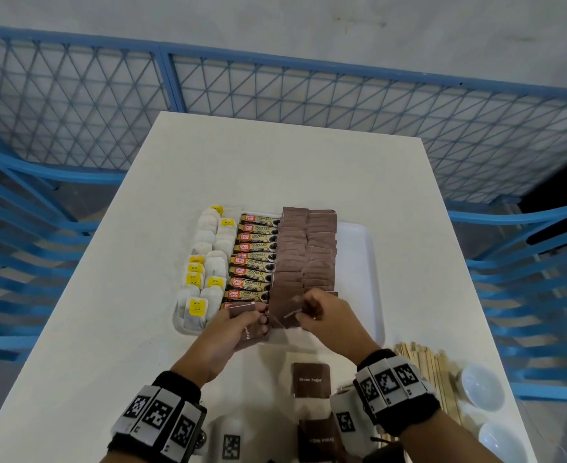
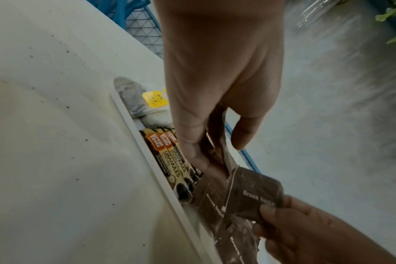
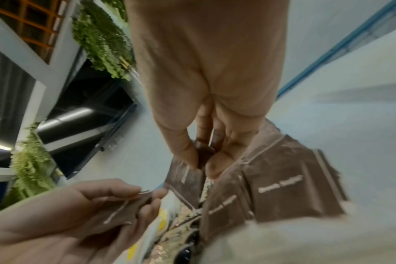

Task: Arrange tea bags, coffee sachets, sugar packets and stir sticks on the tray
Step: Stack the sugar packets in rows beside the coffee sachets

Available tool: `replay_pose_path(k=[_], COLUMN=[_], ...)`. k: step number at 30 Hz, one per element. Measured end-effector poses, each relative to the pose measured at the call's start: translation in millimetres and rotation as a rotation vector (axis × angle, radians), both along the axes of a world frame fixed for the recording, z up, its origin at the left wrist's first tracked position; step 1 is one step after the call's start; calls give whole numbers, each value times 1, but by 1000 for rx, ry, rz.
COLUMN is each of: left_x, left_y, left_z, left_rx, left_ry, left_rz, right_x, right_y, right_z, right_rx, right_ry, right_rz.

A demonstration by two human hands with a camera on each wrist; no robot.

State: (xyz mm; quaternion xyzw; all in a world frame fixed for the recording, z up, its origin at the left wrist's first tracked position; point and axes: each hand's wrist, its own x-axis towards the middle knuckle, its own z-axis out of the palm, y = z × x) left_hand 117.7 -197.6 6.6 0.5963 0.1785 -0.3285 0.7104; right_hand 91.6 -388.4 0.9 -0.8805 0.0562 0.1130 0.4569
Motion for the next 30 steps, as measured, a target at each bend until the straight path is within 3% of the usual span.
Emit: replay_pose_path(k=[6,14,19,26,30], left_x=[2,-1,-2,-2,0], left_y=[6,11,11,2,-6], left_z=[-4,-5,-7,-5,-8], left_rx=[-50,-102,-24,58,181], left_ry=[51,-10,-92,-184,-309], left_rz=[70,50,-10,-32,-173], right_x=[-4,-3,0,-4,-6], right_y=[-1,16,19,16,12], right_z=[-16,-29,-38,-30,-6], right_rx=[104,-113,-257,-154,-8], right_ry=[149,25,-55,-105,-124], right_rz=[-110,-51,-60,-145,-78])
